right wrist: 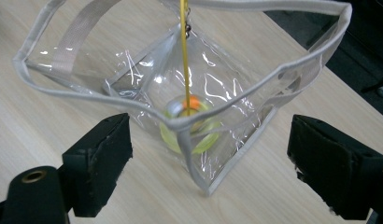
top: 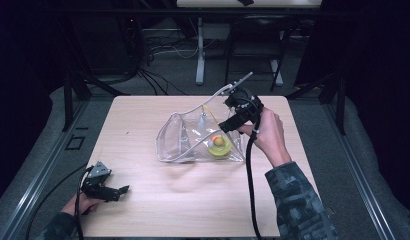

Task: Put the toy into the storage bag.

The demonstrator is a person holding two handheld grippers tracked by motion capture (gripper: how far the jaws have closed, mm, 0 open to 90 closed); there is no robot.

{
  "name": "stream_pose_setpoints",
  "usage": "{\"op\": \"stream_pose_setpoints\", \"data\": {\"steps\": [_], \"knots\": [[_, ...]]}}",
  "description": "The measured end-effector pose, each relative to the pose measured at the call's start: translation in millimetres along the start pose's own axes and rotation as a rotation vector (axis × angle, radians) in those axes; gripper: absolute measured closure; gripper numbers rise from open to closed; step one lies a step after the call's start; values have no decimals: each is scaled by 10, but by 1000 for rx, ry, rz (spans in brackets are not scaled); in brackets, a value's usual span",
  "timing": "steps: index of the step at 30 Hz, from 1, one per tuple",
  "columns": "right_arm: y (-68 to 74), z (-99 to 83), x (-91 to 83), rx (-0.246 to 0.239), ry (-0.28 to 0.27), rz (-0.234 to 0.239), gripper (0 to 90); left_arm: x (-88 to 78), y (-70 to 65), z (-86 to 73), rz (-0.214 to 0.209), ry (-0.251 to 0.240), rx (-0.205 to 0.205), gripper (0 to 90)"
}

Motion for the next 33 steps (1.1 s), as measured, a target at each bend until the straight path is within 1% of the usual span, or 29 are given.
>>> {"op": "stream_pose_setpoints", "data": {"steps": [1,3,4,5,8,12,16,22,23,24,25,26,27,29,30,31,32,33], "knots": [[-1,-30,-9,7,-11,-6,108,0,0,0,0,0,0,0],[-12,-104,-30,11,-12,-8,70,0,0,0,0,0,0,0],[-14,-141,-29,22,-18,-9,47,0,0,0,0,0,0,0],[-21,-184,-31,27,-12,-12,39,0,0,0,0,0,0,0],[-23,-306,-16,37,-25,-13,41,0,0,0,0,0,0,0],[-39,-488,25,43,-18,-11,47,0,0,0,1,0,0,0],[-54,-702,131,78,-22,6,50,0,0,0,0,0,0,0],[-52,-1050,332,130,3,29,48,0,-1,0,1,0,-1,0],[-47,-1111,375,140,11,35,47,0,-1,0,1,0,-1,0],[-43,-1171,420,139,17,28,43,0,-1,0,1,0,0,0],[-38,-1230,467,150,26,30,41,0,-1,0,1,0,-1,0],[-35,-1286,517,147,46,30,39,0,-1,0,1,0,-1,0],[-33,-1343,561,147,80,34,34,0,0,1,1,0,0,0],[-38,-1441,623,151,105,24,38,1,-1,1,1,0,-1,0],[-35,-1487,647,162,120,35,38,1,-1,0,0,0,-1,0],[-35,-1525,678,166,122,34,38,1,-1,1,1,-1,-1,0],[-48,-1573,700,164,140,30,38,1,-1,1,0,0,-1,0],[-57,-1616,728,173,152,30,38,1,1,1,0,0,1,0]]}}
Point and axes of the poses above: each handheld gripper's, and its own axes: x roughly forward along the jaws, z roughly out of its top, y roughly to its left, the point moved 6 cm from there along x, roughly forward along the jaws, and after that the axes turned 3 degrees about z, right-handed, at the moved point
